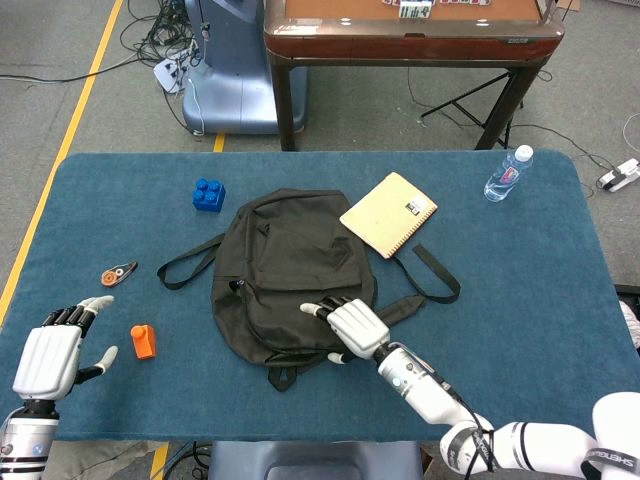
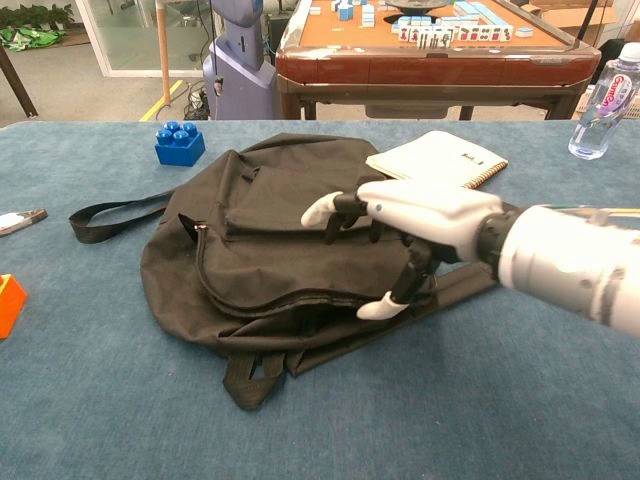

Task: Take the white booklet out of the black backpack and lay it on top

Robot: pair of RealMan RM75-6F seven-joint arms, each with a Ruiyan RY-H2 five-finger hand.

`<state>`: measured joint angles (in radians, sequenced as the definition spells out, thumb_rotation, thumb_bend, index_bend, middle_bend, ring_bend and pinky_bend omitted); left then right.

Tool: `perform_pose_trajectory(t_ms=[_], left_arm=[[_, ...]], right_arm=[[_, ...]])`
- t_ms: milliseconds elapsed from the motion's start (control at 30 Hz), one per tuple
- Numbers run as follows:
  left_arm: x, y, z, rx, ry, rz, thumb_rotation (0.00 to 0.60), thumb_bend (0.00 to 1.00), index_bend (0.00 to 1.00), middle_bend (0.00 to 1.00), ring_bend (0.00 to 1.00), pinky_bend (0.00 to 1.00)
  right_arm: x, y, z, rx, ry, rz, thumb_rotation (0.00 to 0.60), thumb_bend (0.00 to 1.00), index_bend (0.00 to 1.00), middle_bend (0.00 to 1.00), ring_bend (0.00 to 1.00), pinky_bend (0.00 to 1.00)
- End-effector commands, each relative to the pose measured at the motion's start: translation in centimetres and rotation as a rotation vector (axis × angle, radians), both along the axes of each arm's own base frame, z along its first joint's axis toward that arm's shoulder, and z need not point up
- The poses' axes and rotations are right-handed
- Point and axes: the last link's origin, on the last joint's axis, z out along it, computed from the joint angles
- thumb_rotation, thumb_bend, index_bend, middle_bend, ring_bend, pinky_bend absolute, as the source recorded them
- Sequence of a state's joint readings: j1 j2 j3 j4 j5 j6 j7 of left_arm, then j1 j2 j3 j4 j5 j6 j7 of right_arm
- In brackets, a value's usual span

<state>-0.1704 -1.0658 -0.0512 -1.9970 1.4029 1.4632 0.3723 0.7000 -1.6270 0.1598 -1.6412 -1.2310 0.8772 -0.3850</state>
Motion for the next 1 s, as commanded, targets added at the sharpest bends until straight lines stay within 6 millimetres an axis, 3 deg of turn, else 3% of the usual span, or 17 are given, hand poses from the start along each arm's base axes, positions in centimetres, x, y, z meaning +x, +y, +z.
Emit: perform_pose_trajectory(t_ms=[33,133,533,600,767,1000], left_arm=[[0.0,0.0,0.0,0.001,-0.001,0.001,0.6,0.29,0.26,0.25,0.29,0.26],[-0.1,0.1,-0.1,0.001,-0.001,0.002,0.6,0.29,0.26,0.25,0.29,0.26],[-0.2,0.0,-0.1,0.002,-0.01,-0.002,0.6,0.29,0.26,0.25,0.29,0.26],[-0.3,0.0,-0.1,0.003,-0.011,-0.002,0.6,0.29,0.26,0.25,0.29,0.26],[-0.4,0.2,-0.1,0.004,-0.009,-0.005,0.6,0.29,0.26,0.25,0.29,0.26],[-0.2,0.8,0.0,-0.002,-0.012,-0.033,0.6,0.29,0.27,0.25,0.29,0.26]], right_arm=[[0.5,-0.4,-0.9,-0.005,0.009,0.003,0.6,0.27,0.19,0.25,0.18,0.26],[0.7,-0.8,-1.1,-0.002,0.015,-0.008,0.6,0.42,0.23,0.26,0.18,0.26],[1.0,-2.6,-0.2,-0.035,-0.005,-0.048,0.6,0.65,0.31,0.3,0.21,0.31],[1.3,-2.9,0.1,-0.039,-0.018,-0.053,0.6,0.68,0.35,0.32,0.23,0.34],[2.6,-3.0,0.3,-0.016,-0.073,-0.069,0.6,0.76,0.62,0.46,0.35,0.45],[5.3,-2.2,0.8,0.052,-0.201,-0.067,0.6,0.79,0.73,0.54,0.45,0.55]])
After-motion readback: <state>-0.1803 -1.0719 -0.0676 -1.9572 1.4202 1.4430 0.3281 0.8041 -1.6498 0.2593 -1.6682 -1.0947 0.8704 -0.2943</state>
